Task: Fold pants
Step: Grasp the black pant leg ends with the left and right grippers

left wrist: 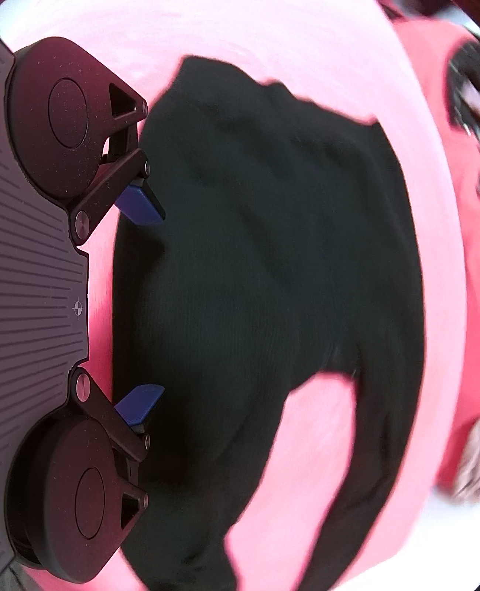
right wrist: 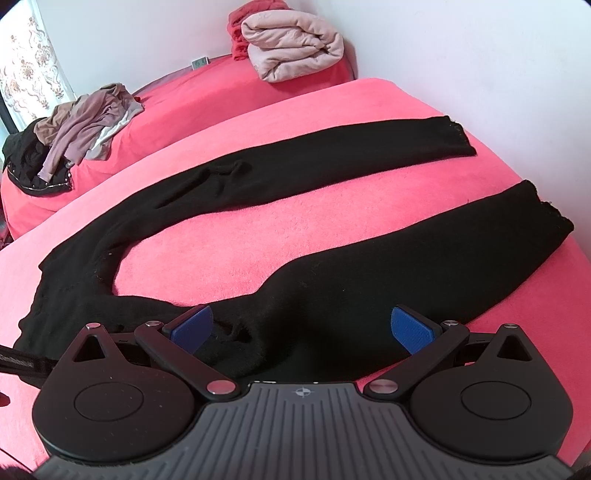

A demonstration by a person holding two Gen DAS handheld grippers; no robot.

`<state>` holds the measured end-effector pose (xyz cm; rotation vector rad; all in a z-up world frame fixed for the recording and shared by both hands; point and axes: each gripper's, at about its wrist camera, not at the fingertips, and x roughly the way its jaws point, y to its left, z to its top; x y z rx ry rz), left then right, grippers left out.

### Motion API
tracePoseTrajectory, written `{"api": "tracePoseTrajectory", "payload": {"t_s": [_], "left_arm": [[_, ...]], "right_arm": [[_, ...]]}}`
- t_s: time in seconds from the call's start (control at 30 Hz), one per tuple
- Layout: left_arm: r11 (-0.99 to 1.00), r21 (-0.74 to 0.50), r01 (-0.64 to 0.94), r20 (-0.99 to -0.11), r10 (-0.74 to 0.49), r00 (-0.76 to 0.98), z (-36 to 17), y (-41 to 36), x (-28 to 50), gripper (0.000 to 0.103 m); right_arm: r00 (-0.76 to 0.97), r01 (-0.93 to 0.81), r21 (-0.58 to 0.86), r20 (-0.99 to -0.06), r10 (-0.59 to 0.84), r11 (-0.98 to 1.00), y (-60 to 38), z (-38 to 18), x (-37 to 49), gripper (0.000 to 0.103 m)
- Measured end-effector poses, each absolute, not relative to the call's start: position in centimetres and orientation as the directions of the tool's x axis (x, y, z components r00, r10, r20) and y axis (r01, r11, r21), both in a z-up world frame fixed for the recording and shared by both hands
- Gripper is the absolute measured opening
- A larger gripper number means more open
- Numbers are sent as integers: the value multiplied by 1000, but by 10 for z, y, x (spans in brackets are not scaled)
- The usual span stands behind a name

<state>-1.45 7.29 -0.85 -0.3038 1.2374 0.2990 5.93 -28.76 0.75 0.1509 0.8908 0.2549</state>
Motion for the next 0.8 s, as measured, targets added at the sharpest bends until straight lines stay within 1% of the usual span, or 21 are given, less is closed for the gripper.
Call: {"api": "tracePoseTrajectory", "payload": {"t_s": [0.07, 0.23, 0.33, 0.4, 0.47, 0.53, 0.57, 0.63, 0.73, 0.8], "left_arm": [[878, -93, -469, -945, 71, 319, -6, 100, -31, 103], [718, -113, -686, -936, 154, 316, -4, 170, -81, 103], [616, -179, -767, -934, 138, 329, -11, 204, -102, 103], [546, -277, -791, -921, 84, 380, -19, 224, -111, 103], [486, -349, -801, -908, 34, 417, -28, 238, -114, 103], [430, -423, -798, -884, -4, 467, -35, 248, -117, 103], [408, -440, -800, -879, -14, 476, -39, 252, -118, 103], [375, -463, -803, -873, -37, 487, -46, 256, -118, 103], [346, -480, -806, -865, -34, 501, -50, 258, -120, 103], [327, -497, -804, -857, -41, 514, -48, 261, -114, 103]], "right_arm": [[617, -149, 235, -737, 276, 961, -294, 8, 59, 102], [646, -93, 233, -726, 237, 968, -324, 12, 55, 102], [653, -28, 217, -735, 182, 976, -348, 12, 55, 102], [651, 32, 214, -745, 142, 976, -366, 10, 59, 102], [663, 93, 214, -742, 99, 972, -384, 10, 63, 97], [659, 156, 246, -747, 85, 957, -400, 6, 70, 90], [654, 188, 274, -751, 88, 943, -408, 3, 74, 89], [640, 244, 316, -763, 93, 917, -424, -7, 82, 80], [598, 331, 382, -792, 122, 863, -438, -29, 97, 76], [590, 362, 396, -798, 122, 844, -444, -38, 102, 76]]}}
